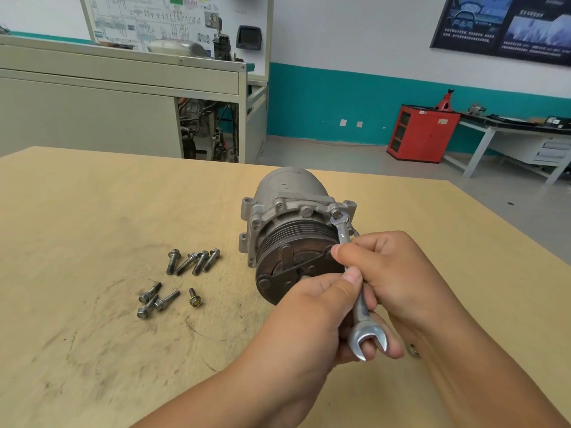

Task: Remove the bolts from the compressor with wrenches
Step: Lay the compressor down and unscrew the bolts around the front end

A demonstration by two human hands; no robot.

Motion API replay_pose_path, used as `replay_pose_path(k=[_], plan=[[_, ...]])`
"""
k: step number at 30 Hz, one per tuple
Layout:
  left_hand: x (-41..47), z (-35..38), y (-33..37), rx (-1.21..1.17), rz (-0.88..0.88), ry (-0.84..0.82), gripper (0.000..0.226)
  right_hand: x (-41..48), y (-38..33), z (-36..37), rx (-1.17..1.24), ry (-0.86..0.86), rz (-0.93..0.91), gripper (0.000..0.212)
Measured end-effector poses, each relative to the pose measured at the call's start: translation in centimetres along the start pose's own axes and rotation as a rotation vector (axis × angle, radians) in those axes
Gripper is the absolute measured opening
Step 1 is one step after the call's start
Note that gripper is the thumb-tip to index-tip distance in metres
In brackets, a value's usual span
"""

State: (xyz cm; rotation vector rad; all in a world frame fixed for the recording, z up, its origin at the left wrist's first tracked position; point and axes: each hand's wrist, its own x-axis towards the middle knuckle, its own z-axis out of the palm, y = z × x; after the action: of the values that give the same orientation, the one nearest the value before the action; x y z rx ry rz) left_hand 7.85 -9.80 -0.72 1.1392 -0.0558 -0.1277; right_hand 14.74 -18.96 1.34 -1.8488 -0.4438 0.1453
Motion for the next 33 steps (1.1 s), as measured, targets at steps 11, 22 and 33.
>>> replay_pose_path(k=[11,22,33], plan=[[0.3,0.2,-0.7,-0.099,-0.009,0.103,0.049,-0.1,0.0,-0.2,-0.078,-0.005,-0.052,0.046],[0.4,0.2,-1.2,-0.044,0.006,0.106,0.047,0.0,0.4,-0.7,-0.095,-0.073,-0.115,0.051],[0.9,0.9,-2.3,-0.173,0.069,0.221,0.053,-0.8,0.4,-1.1,0.097,-0.219,0.004,0.034]])
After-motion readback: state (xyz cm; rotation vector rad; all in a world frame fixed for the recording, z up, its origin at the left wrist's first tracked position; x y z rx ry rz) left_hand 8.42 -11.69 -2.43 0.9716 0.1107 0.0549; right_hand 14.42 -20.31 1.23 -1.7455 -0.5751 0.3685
